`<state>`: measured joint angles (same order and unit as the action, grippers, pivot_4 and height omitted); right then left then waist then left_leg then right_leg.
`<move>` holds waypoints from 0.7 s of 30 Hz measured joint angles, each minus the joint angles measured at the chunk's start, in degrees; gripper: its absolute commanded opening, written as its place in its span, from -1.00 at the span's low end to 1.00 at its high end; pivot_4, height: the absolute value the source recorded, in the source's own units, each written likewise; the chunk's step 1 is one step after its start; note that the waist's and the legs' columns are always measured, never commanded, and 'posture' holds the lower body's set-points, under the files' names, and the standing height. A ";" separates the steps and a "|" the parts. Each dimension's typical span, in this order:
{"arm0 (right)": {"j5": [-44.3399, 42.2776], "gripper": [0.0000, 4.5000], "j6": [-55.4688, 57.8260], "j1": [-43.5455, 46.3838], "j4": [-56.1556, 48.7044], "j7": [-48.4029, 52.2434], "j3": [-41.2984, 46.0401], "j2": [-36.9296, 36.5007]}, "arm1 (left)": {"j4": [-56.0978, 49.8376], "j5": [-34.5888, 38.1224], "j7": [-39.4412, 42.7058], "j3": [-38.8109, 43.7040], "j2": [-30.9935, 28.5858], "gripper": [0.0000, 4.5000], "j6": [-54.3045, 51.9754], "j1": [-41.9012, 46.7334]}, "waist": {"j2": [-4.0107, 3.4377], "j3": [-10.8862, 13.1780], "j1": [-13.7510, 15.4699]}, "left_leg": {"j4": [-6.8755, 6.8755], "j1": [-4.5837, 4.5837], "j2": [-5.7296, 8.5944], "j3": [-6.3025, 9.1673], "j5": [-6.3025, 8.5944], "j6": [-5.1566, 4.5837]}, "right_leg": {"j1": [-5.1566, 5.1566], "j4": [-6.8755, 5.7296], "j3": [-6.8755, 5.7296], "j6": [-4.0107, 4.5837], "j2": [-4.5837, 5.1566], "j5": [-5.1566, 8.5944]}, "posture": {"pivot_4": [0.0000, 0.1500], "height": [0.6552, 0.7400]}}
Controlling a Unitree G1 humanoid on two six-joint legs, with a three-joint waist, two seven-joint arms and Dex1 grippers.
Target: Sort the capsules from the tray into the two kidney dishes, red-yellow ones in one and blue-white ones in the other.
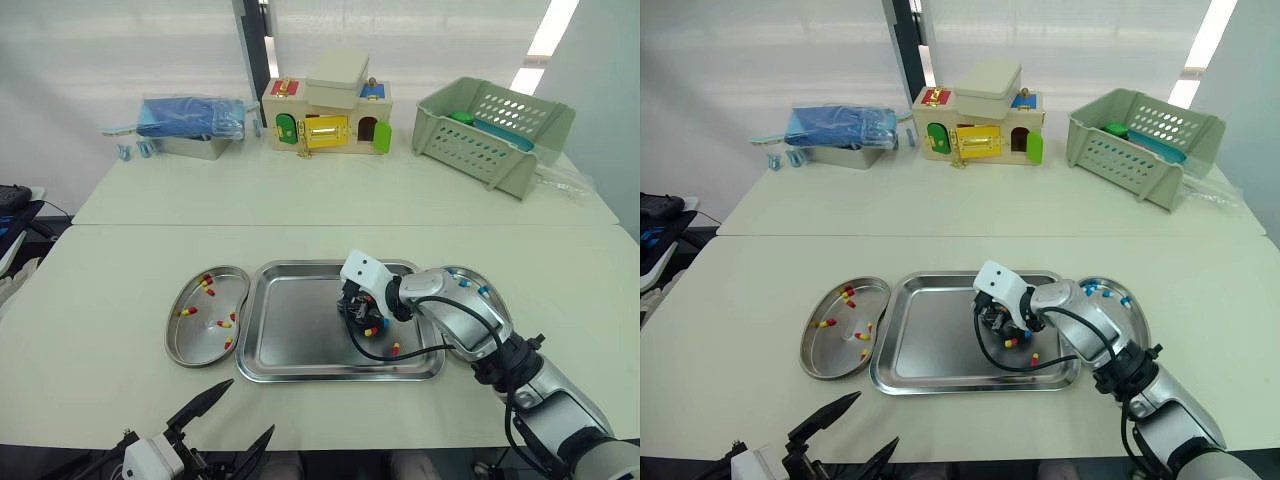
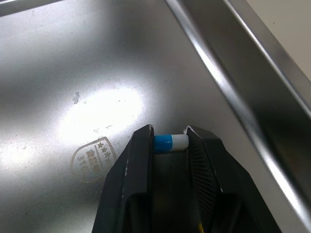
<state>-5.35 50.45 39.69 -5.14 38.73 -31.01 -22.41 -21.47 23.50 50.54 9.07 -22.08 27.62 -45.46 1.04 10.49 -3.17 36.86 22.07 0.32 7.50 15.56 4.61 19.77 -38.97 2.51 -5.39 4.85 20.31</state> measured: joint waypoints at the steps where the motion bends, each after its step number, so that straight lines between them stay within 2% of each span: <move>1: -0.01 -0.66 0.01 -0.12 -0.11 0.03 0.15 0.07 | 0.00 0.00 0.02 0.00 -0.13 1.00 0.00 0.00 | 0.00 0.00 0.00 | 0.00 0.00 0.00 0.00 0.00 0.00 | 0.00 0.00 0.00 0.00 0.00 0.00 | 1.00 1.00; 8: -3.06 -0.66 -0.72 -2.77 -3.31 2.79 4.13 -0.39 | 0.00 0.15 1.06 -0.26 -1.42 1.00 0.06 -0.23 | -0.01 0.02 0.09 | 0.00 0.07 0.00 0.01 0.00 0.00 | 0.01 0.02 -0.01 0.00 0.00 0.00 | 1.00 1.00; 11: -9.22 -0.66 -2.63 -7.46 -12.47 7.47 13.05 -5.96 | -0.05 0.53 4.09 -1.13 -4.67 1.00 0.30 -0.16 | -0.03 0.03 0.89 | 0.03 0.27 0.01 0.05 0.00 0.00 | 0.06 0.10 -0.12 0.00 0.02 0.00 | 1.00 1.00; 15: -14.14 -0.66 -3.20 -14.05 -19.60 11.57 22.41 -14.45 | 0.06 1.07 8.32 -2.35 -8.36 1.00 1.17 0.32 | -0.03 0.03 1.49 | 0.03 0.35 0.01 0.04 0.00 0.00 | 0.10 0.10 -0.13 -0.01 0.02 0.00 | 1.00 1.00; 18: -15.67 -0.66 -4.35 -19.34 -20.73 13.63 27.99 -19.34 | 0.30 1.68 10.69 -2.74 -9.71 1.00 1.60 0.79 | -0.03 0.04 1.47 | 0.03 0.37 0.00 0.00 0.00 0.00 | 0.11 0.07 -0.12 0.00 0.02 0.00 | 1.00 1.00; 21: -16.87 -0.66 -6.29 -28.39 -21.57 16.38 37.05 -25.94 | 1.91 3.20 13.28 -3.41 -11.88 1.00 1.49 3.35 | -0.10 0.04 1.48 | 0.03 0.36 0.00 -0.02 0.00 0.00 | 0.08 0.08 -0.12 0.00 0.02 0.00 | 1.00 1.00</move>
<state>-22.22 44.16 11.30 -26.72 55.12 6.04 -48.34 -19.56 26.70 63.82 5.66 -33.95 29.11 -42.11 0.94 10.53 -1.70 36.89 22.43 0.32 7.48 15.56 4.60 19.85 -38.89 2.38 -5.39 4.88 20.31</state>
